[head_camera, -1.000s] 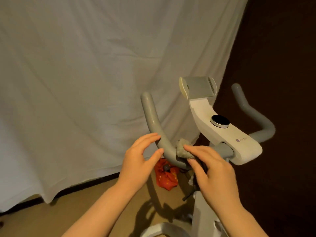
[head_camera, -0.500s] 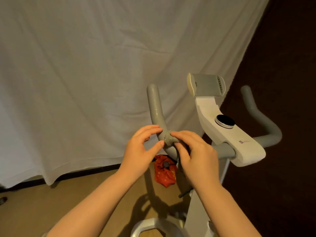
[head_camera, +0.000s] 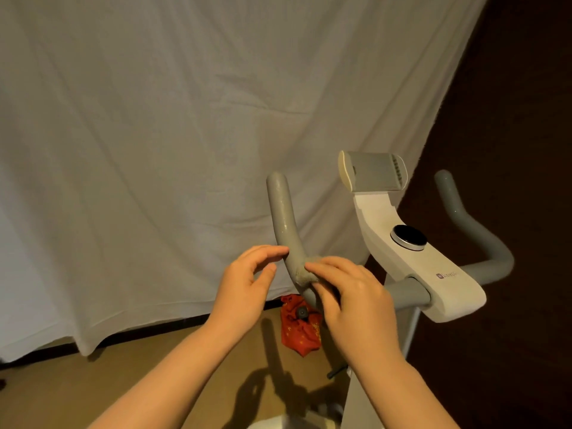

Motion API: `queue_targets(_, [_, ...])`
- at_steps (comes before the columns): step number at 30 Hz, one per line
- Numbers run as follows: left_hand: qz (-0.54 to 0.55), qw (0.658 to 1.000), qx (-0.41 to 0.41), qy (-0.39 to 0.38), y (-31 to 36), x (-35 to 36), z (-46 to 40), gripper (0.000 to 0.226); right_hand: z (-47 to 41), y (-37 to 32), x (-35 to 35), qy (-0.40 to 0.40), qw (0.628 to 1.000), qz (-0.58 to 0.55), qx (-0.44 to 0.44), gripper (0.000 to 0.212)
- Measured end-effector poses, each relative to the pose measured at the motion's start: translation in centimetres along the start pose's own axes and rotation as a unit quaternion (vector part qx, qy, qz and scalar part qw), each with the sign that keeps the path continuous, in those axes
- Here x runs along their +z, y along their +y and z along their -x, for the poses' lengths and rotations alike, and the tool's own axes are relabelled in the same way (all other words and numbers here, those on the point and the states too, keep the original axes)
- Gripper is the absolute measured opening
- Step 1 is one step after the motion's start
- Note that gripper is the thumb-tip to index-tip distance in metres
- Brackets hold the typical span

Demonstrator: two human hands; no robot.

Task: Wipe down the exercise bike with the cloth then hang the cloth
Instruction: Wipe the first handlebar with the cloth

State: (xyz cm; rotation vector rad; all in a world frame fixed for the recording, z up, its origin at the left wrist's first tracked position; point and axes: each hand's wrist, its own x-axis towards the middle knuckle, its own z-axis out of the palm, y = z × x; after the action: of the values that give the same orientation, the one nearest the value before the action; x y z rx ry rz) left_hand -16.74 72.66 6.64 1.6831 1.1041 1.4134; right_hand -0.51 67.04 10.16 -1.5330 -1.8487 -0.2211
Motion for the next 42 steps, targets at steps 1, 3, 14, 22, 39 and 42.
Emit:
queue_targets(1, [0.002, 1.000, -0.001, -0.001, 0.1, 0.1, -0.1, 0.038, -1.0, -0.5, 0.9, 0.010, 1.000, 0.003, 0.009, 0.025])
queue_targets(3, [0.011, 1.000, -0.002, -0.005, 0.2, 0.1, 0.0, 0.038, -2.8, -1.7, 2.1, 0.018, 0.999, 0.017, 0.030, 0.020])
queue_targets(14, [-0.004, 0.998, 0.029, -0.049, -0.4, -1.4, -3.2, 0.036, -5.0, -4.6, 4.9, 0.078, 0.990, 0.061, 0.100, 0.030])
queue_targets(22, [0.016, 0.992, 0.057, -0.115, -1.3, -3.4, -6.2, 0.038, -7.2, -5.7, 5.9, 0.088, 0.980, 0.086, 0.158, 0.028])
queue_targets(39, [-0.008, 0.927, 0.210, -0.310, 0.2, -1.4, -7.0, 0.021, -0.2, -3.9, 0.4, 0.112, 0.935, 0.110, 0.318, 0.024])
queue_targets(42, [-0.014, 0.920, 0.222, -0.324, 0.3, -0.9, -6.8, 0.019, 0.5, -6.1, 2.4, 0.191, 0.910, 0.112, 0.350, 0.026])
